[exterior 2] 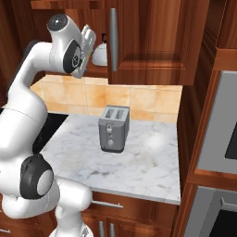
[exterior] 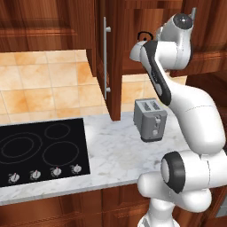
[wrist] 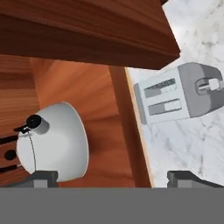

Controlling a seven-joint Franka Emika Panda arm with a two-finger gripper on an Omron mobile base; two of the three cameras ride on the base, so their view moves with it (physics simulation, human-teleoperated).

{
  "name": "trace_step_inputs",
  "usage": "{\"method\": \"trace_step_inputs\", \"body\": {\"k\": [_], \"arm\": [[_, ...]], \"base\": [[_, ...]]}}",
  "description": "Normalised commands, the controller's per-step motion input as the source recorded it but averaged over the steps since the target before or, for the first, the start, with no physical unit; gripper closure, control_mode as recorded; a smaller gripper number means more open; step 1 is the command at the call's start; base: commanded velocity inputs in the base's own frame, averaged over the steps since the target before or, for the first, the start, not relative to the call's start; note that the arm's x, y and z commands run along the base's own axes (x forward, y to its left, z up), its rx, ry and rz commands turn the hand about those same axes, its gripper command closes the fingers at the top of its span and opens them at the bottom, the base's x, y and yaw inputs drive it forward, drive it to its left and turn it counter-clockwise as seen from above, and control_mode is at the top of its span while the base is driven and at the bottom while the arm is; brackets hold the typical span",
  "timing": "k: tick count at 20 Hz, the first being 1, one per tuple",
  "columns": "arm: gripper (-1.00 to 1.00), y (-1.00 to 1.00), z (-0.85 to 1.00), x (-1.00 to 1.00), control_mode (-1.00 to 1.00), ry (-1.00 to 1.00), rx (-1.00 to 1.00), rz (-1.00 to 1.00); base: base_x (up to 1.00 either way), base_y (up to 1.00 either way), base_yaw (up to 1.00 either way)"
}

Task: Open the cabinet, pick the kettle from the cabinet, and place it in the sink.

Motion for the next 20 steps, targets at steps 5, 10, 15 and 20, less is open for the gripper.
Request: {"method": "trace_step_inputs", "body": {"k": [5, 10, 15, 20], "arm": [[-1.00, -0.14, 0.00, 0.27, -1.00, 0.00, 0.12, -0.26], [-1.00, -0.11, 0.00, 0.29, -1.00, 0.00, 0.05, -0.27], [-1.00, -0.17, 0.01, 0.17, -1.00, 0.00, 0.05, -0.21], [-1.00, -0.11, -0.01, 0.08, -1.00, 0.00, 0.04, -0.19]], "base": [[0.00, 0.00, 0.00], [0.00, 0.00, 0.00], [0.00, 0.00, 0.00], [0.00, 0.00, 0.00]]}}
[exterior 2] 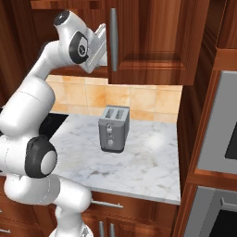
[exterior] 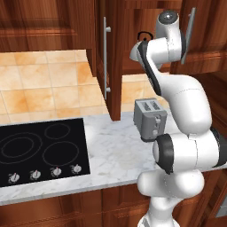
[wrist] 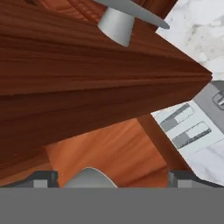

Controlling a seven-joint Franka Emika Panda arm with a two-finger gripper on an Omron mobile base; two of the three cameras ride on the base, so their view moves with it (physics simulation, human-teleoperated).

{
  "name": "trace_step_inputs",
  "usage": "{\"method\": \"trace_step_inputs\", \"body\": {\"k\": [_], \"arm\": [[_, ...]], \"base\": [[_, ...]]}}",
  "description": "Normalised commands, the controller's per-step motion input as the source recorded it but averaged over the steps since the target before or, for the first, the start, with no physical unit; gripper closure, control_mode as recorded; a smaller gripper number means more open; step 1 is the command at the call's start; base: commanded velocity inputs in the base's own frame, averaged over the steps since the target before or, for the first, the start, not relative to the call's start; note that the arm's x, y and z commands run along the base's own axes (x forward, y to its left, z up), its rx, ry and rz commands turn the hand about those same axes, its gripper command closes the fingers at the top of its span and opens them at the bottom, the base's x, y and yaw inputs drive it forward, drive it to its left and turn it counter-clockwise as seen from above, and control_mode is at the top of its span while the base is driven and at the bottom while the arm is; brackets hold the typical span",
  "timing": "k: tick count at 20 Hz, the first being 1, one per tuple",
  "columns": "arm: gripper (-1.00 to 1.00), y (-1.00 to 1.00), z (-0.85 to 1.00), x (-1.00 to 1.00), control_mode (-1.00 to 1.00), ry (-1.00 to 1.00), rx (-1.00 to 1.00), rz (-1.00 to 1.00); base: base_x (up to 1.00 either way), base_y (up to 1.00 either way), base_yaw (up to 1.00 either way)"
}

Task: Open the cabinet, pick the kettle from the cabinet, and place it in the sink.

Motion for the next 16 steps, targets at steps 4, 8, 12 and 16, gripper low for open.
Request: {"method": "trace_step_inputs", "body": {"k": [4, 8, 12, 16], "arm": [[-1.00, -0.08, 0.00, 0.04, -1.00, 0.00, 0.06, -0.16], [-1.00, 0.00, -0.05, 0.00, -1.00, 0.00, 0.08, -0.15], [-1.00, 0.00, -0.05, -0.17, -1.00, -0.01, 0.06, -0.17], [-1.00, 0.00, -0.02, -0.19, -1.00, -0.02, 0.05, -0.16]], "base": [[0.00, 0.00, 0.00], [0.00, 0.00, 0.00], [0.00, 0.00, 0.00], [0.00, 0.00, 0.00]]}}
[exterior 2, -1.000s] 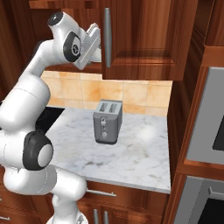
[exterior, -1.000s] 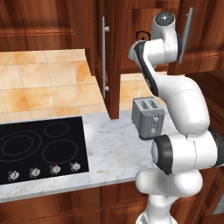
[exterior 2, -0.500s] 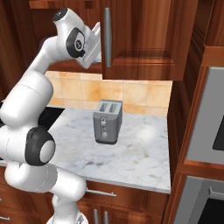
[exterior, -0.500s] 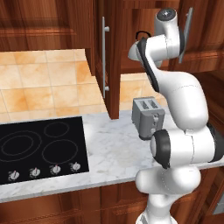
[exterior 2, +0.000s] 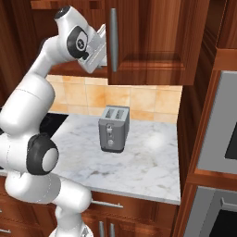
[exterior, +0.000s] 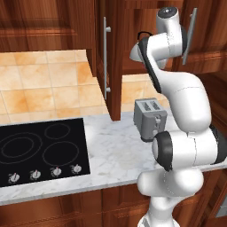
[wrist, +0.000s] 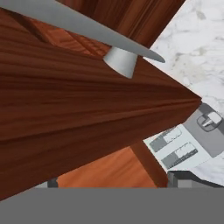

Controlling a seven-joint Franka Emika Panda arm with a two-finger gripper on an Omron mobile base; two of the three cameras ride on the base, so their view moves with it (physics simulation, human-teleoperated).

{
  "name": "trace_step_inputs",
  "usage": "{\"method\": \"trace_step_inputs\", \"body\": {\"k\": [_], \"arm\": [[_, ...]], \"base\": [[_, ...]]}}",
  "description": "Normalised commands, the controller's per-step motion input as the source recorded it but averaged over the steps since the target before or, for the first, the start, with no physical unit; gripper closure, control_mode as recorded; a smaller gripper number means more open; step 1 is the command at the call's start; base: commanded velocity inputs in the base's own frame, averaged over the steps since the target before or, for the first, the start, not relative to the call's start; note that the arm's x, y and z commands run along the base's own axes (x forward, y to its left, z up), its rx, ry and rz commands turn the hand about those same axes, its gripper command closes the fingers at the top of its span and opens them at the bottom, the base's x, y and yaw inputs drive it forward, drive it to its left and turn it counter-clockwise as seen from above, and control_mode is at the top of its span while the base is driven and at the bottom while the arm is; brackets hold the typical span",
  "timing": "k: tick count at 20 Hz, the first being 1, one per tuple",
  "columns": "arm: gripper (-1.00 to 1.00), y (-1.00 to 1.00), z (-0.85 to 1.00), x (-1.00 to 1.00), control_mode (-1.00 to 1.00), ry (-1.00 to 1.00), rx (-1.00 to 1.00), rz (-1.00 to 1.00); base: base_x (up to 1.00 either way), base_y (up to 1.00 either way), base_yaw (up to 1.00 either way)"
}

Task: Open the cabinet, pick the kettle from the cabinet, and place it in the sink.

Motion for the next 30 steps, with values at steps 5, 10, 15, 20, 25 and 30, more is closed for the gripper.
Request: {"method": "trace_step_inputs", "body": {"k": [5, 10, 15, 20, 25, 30], "arm": [[-1.00, -0.01, 0.00, -0.18, -1.00, -0.02, 0.05, -0.16], [-1.00, -0.11, 0.00, -0.23, -1.00, -0.03, 0.04, -0.19], [-1.00, -0.17, 0.01, -0.34, -1.00, -0.07, 0.05, -0.23], [-1.00, -0.21, 0.04, -0.36, -1.00, -0.08, 0.06, -0.26], [-1.00, -0.26, 0.03, -0.39, -1.00, -0.03, 0.07, -0.26], [-1.00, -0.33, 0.05, -0.41, -1.00, -0.02, 0.07, -0.22]], "base": [[0.00, 0.00, 0.00], [0.00, 0.00, 0.00], [0.00, 0.00, 0.00], [0.00, 0.00, 0.00], [0.00, 0.00, 0.00], [0.00, 0.00, 0.00]]}}
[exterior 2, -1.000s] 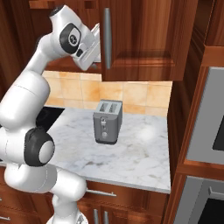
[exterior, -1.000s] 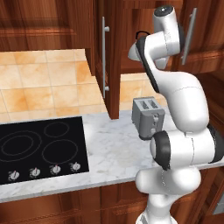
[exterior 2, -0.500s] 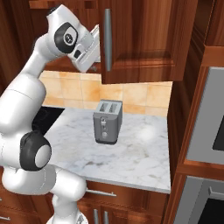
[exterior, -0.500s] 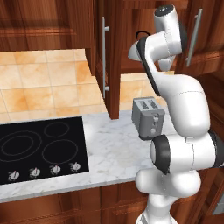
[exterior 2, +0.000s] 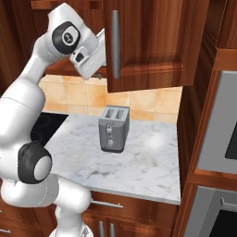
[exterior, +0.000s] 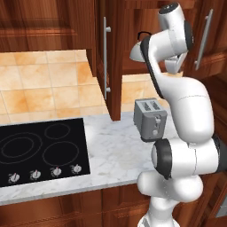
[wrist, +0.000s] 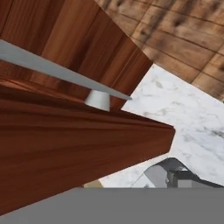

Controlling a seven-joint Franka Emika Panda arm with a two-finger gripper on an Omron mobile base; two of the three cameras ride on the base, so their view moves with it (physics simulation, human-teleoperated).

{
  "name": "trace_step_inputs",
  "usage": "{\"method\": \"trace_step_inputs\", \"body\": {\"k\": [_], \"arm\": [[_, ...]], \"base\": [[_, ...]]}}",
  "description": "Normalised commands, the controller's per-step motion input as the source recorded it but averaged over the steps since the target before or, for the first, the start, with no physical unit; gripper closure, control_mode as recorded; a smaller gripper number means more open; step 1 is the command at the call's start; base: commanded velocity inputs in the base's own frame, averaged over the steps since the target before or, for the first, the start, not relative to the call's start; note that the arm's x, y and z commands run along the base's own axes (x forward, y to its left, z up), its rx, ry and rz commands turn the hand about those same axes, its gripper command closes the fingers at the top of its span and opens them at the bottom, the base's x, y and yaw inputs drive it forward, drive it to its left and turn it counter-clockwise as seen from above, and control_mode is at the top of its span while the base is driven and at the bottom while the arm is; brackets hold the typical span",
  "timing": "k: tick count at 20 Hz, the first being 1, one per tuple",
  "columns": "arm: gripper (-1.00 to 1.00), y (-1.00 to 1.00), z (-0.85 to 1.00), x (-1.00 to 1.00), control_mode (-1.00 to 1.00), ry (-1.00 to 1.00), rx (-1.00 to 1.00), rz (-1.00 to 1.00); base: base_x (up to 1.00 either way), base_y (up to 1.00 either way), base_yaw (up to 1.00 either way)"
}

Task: Open the cabinet, pick the kettle from the cabinet, and place it in the sink.

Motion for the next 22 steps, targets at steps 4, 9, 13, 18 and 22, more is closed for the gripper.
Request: {"method": "trace_step_inputs", "body": {"k": [4, 9, 13, 18, 22], "arm": [[-1.00, -0.37, 0.05, -0.39, -1.00, 0.00, 0.03, -0.20], [-1.00, -0.42, 0.03, -0.41, -1.00, -0.04, 0.00, -0.16], [-1.00, -0.47, 0.04, -0.41, -1.00, -0.10, 0.00, -0.09], [-1.00, -0.51, 0.02, -0.36, -1.00, -0.10, 0.00, -0.07], [-1.00, -0.59, 0.01, -0.34, -1.00, -0.05, 0.00, -0.05]], "base": [[0.00, 0.00, 0.00], [0.00, 0.00, 0.00], [0.00, 0.00, 0.00], [0.00, 0.00, 0.00], [0.00, 0.00, 0.00]]}}
